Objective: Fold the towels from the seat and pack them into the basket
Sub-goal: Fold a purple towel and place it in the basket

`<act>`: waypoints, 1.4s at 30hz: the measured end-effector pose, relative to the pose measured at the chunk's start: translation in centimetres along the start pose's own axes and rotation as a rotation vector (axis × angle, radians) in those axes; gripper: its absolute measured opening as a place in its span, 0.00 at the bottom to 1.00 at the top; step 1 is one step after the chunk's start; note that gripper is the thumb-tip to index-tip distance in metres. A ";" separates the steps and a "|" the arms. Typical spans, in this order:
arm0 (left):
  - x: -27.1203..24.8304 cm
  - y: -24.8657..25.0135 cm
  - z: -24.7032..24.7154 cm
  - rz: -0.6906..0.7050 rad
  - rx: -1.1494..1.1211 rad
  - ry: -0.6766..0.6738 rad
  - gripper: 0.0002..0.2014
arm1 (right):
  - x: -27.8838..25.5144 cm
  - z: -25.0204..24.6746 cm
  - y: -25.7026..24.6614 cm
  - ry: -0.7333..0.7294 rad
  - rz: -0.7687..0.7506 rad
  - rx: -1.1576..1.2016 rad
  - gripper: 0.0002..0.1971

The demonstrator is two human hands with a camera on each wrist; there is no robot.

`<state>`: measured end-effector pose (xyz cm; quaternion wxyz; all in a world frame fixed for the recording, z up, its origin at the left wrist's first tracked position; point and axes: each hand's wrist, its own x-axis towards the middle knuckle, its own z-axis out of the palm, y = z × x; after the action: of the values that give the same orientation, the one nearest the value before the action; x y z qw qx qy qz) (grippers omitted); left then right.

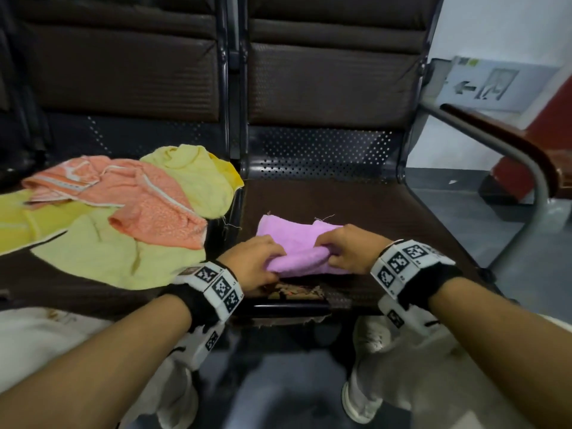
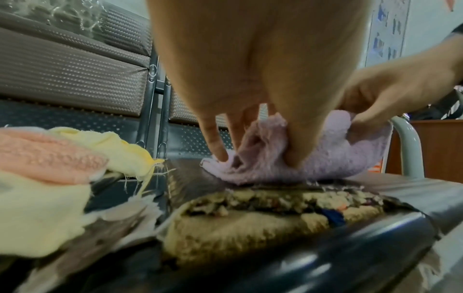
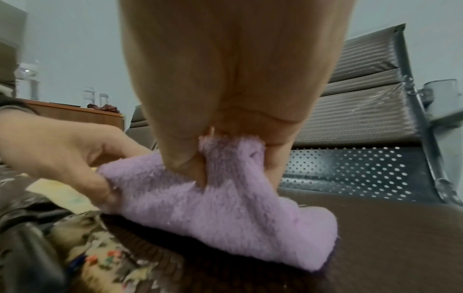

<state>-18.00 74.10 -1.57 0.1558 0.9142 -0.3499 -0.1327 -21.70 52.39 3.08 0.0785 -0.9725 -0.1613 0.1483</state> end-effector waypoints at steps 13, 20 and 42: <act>5.6 -1.1 -5.4 -0.130 -0.140 -0.180 0.05 | 3.1 -2.1 5.4 -0.113 0.066 0.361 0.21; 9.1 -3.1 -4.0 -0.134 0.062 -0.174 0.08 | 6.2 -0.8 7.7 -0.093 0.261 0.253 0.18; 6.8 0.8 -6.9 0.206 -0.549 -0.236 0.39 | 5.6 -4.4 2.1 0.266 0.160 0.704 0.15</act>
<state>-11.18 70.19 4.16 0.3677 0.7760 -0.4074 -0.3109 -14.65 51.84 5.37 0.4162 -0.9062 -0.0127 0.0729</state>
